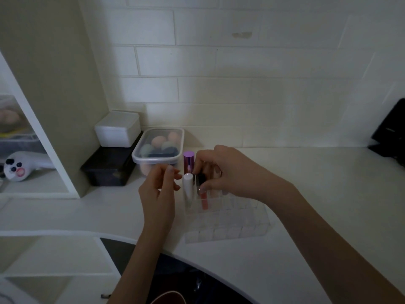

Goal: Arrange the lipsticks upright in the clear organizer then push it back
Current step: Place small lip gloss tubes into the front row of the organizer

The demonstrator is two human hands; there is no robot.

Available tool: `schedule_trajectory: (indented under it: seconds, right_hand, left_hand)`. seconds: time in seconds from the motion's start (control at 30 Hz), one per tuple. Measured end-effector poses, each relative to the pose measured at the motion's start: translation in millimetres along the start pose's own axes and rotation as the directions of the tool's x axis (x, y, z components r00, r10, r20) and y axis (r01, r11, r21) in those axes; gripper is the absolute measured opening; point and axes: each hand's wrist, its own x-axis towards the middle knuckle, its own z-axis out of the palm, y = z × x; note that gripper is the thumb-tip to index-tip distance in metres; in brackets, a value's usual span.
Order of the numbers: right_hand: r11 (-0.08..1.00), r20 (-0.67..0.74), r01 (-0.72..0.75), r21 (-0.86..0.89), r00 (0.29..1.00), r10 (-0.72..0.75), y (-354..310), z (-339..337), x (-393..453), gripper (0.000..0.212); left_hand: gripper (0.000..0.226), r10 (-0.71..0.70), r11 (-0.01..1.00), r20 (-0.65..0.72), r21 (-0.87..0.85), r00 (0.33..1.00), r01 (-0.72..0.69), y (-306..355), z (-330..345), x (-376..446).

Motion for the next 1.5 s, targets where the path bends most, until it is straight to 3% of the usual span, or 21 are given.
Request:
schedule_trajectory:
  seconds: [0.47, 0.63, 1.03, 1.27, 1.4, 1.5]
  right_hand:
    - [0.999, -0.041, 0.016, -0.052, 0.999, -0.018, 7.8, 4.2, -0.9, 0.025]
    - [0.998, -0.057, -0.010, -0.061, 0.998, 0.007, 10.2, 3.8, -1.7, 0.044]
    - [0.996, -0.105, 0.028, -0.085, 0.994, -0.037, 14.6, 5.1, 0.2, 0.022]
    - [0.999, -0.116, 0.030, -0.046, 0.993, -0.035, 19.6, 6.0, 0.3, 0.027]
    - [1.000, -0.260, -0.015, 0.018, 0.965, 0.019, 29.7, -15.7, -5.3, 0.018]
    - [0.995, -0.461, -0.058, 0.084, 0.883, 0.090, 54.7, -36.9, -11.3, 0.008]
  left_hand:
    - [0.035, -0.007, 1.000, 0.004, 0.025, 1.000, 0.007, -2.5, -0.6, -1.2]
    - [0.031, -0.022, 0.999, 0.018, 0.027, 1.000, 0.021, -1.9, -1.8, -1.1]
    - [0.032, -0.044, 0.997, 0.018, 0.059, 0.999, 0.043, -4.4, -2.9, -1.0]
    - [0.031, -0.042, 0.998, 0.029, 0.055, 0.999, 0.040, -3.7, -3.7, -1.0]
    - [0.036, -0.064, 0.996, 0.064, 0.073, 0.996, 0.060, -5.9, -4.5, 1.3]
    - [0.032, -0.119, 0.993, 0.187, 0.023, 0.975, 0.117, -3.3, -2.4, 12.8]
